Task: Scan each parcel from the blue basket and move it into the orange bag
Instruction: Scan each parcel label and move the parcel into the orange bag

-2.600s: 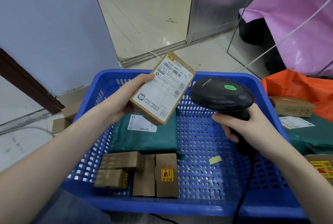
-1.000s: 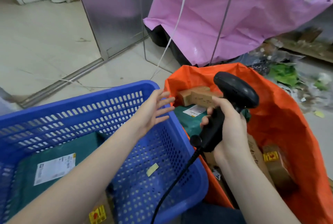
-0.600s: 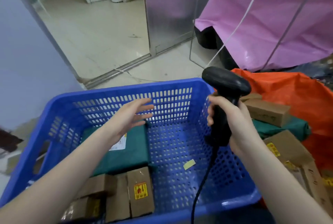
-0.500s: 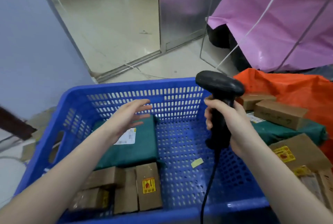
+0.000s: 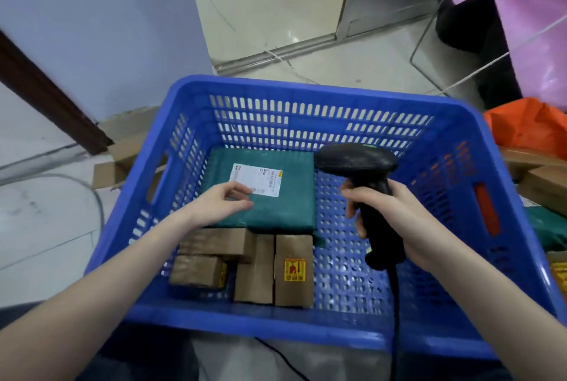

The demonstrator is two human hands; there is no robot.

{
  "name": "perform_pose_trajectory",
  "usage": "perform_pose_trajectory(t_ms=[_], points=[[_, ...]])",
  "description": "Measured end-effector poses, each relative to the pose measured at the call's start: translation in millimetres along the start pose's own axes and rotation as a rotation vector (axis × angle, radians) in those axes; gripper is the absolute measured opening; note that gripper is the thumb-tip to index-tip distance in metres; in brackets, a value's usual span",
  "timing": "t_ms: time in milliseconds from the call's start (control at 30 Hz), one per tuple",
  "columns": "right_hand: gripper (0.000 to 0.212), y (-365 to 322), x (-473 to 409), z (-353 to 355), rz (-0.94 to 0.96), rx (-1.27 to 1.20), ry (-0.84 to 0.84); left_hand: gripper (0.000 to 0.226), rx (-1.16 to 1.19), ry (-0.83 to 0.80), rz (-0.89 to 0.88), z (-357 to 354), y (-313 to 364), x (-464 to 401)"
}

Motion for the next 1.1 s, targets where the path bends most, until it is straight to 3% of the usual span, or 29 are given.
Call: perform_pose_trajectory(t_ms=[233,433,533,667,833,933,1100], points=[[0.015,15,-2,-24,-0.098,0.114,-0.171,0.03,-0.034,-0.033,0.03,-3,-36,-15],[0.021,20,-6,-31,-0.148,0.138,-0.167,0.045,-0.18,-0.068,0.011,-10,-48,-20],[0.021,22,-6,-32,-0.162,0.142,-0.16,0.06,-0.412,-0.115,-0.02,-17,-61,-25],[0.022,21,-6,-31,-0.167,0.135,-0.155,0.079,-0.937,-0.202,-0.006,-23,-75,-29],[0.019,20,-6,-29,-0.156,0.117,-0.161,0.076,-1.175,-0.193,-0.061,-26,-79,-33],[0.02,16,-6,-27,-0.13,0.101,-0.138,0.067,-1.023,-0.122,-0.088,-20,-66,-31],[0.019,-2,0,-19,-0.024,-0.019,-0.033,0.066,-0.363,0.042,-0.154,3,6,-9]])
Point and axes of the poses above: each hand's wrist, its own x-axis away from the middle knuckle, its own z-axis out of the back of the hand, y = z × x, the point moved 1 cm from there along -x, towards the middle knuckle, and after that the axes turned 8 degrees about x, right-handed, at the moved point
